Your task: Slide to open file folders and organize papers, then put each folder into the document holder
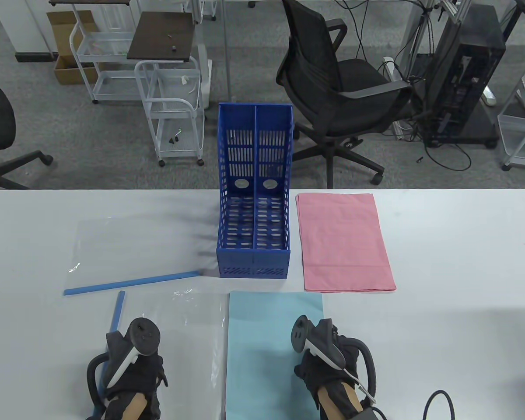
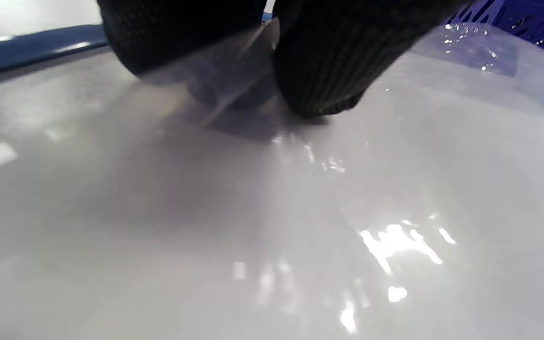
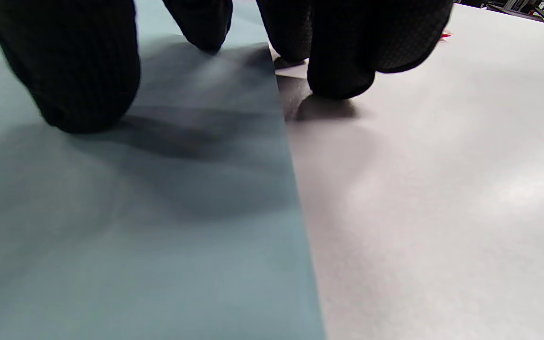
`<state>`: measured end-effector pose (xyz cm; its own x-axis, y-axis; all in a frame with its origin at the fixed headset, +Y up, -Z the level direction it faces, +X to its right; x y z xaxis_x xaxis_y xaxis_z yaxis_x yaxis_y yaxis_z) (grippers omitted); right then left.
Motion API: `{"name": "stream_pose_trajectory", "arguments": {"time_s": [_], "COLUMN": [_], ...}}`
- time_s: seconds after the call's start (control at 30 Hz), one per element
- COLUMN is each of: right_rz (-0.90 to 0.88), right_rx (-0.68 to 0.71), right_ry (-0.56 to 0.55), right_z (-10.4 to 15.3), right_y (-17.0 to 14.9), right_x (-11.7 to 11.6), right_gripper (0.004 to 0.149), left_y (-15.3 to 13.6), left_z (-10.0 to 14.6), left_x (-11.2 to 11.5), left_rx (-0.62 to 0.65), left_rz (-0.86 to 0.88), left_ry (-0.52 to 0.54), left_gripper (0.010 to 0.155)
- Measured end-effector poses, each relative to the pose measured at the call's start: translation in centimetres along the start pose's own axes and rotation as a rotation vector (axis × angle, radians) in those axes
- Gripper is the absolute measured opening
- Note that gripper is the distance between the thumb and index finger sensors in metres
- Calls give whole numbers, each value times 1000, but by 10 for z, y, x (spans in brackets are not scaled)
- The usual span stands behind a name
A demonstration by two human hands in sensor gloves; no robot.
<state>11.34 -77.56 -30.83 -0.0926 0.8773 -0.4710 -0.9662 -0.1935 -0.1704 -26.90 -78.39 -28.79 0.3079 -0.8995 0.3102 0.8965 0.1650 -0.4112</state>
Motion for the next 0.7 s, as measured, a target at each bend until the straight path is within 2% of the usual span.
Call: {"name": "stream_pose_trajectory", "arguments": {"time_s": [0.13,0.37,0.43,0.57,0.7], "right_rz": [0,0,1,2,1], "right_rx": [1,5,6,7,9], "right_ry": [1,2,2,2,1], "right_z": [0,0,0,0,0], "right_y": [0,0,0,0,0], "right_x": [0,0,0,0,0], "right_gripper": [87,87,87,87,87], "left_y": [-9,-8,1,33,67], "left_z": [-1,1,2,4,8], "left_x": [-9,-30,-29,-13,5], "left_rx": [63,296,333,412,576], "left_rz": [201,688,752,763,851], "left_ry": [-94,-297,-334,-397,-436], "left_gripper": [73,68,67,68,70]}}
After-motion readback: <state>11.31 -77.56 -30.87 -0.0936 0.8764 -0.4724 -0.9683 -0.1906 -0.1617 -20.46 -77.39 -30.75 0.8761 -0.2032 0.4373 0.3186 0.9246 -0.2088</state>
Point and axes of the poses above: the tracker on the back of each hand, its own y axis roughly to the thumb side, its own z axis roughly from the fingertips to the wrist, x = y × z, the point moved 4 cm from there along -z, roughly from the wrist to the fingertips, and after that the axes turned 6 degrees about -x, right-handed, at the moved point
